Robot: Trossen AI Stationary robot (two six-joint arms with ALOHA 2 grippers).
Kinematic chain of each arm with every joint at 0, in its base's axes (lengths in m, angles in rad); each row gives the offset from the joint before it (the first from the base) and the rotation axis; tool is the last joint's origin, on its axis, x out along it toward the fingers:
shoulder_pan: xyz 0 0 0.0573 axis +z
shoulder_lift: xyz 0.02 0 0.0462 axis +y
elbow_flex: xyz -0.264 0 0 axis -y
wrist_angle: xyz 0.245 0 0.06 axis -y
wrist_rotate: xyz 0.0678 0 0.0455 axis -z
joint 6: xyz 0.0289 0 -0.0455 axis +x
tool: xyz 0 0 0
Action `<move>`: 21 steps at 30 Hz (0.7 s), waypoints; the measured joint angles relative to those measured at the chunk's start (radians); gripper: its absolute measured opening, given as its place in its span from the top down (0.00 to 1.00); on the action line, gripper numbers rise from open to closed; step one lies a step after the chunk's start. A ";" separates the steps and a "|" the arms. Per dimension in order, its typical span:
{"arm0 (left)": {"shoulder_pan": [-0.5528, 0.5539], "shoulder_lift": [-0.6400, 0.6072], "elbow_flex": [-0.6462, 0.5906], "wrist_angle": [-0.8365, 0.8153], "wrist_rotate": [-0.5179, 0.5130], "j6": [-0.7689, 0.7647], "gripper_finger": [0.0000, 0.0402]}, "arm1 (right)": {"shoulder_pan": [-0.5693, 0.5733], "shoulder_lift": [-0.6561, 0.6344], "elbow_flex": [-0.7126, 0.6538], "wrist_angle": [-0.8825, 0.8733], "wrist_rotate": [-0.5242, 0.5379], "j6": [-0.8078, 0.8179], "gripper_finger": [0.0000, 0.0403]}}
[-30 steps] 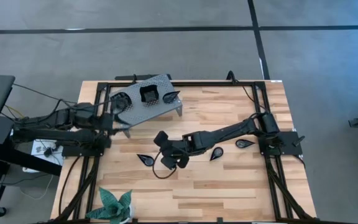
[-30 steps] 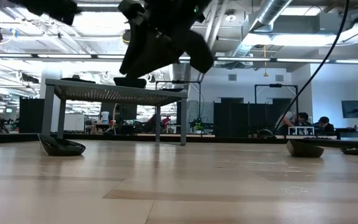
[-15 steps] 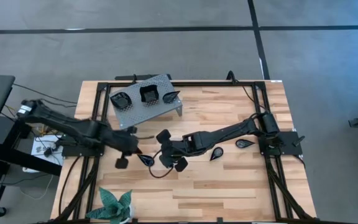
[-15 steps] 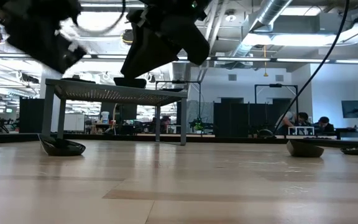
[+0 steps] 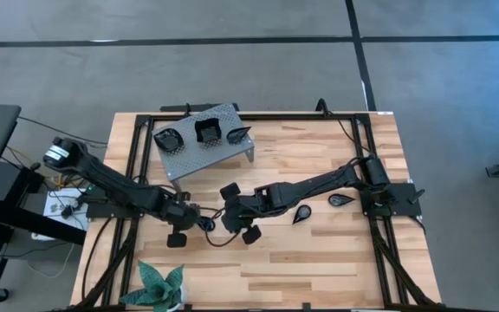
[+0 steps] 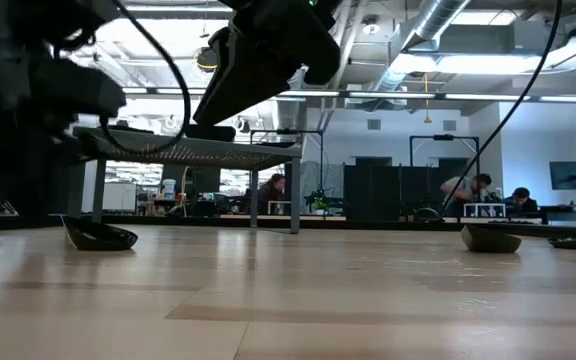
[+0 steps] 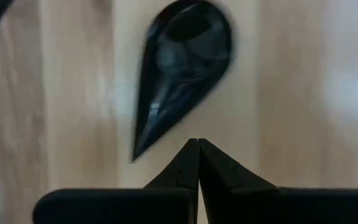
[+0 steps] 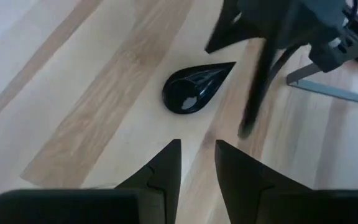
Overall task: Pick & Place Mini shaped plates
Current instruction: Stack the black drop-shaped plate on top of the black drop-shaped plate on the shelf
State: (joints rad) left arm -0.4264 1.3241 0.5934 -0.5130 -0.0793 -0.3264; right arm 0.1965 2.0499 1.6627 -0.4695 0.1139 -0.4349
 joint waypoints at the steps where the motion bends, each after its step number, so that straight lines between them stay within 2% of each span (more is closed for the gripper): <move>1: -0.001 0.016 0.000 -0.001 -0.022 0.000 0.99 | 0.001 0.000 0.000 -0.005 -0.011 0.008 0.77; 9: 0.002 0.043 0.000 0.005 -0.116 0.012 0.99 | 0.029 0.000 0.000 -0.084 -0.015 0.027 0.77; 15: 0.011 0.037 0.000 0.016 -0.200 0.070 0.99 | 0.045 0.000 0.000 -0.155 -0.012 0.164 0.77; 21: 0.075 0.044 0.000 0.100 -0.206 0.129 0.99 | 0.074 0.000 0.000 -0.252 -0.013 0.281 0.77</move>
State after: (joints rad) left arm -0.3517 1.3677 0.5934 -0.4127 -0.2852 -0.1973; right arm 0.2709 2.0499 1.6627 -0.7215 0.1010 -0.1540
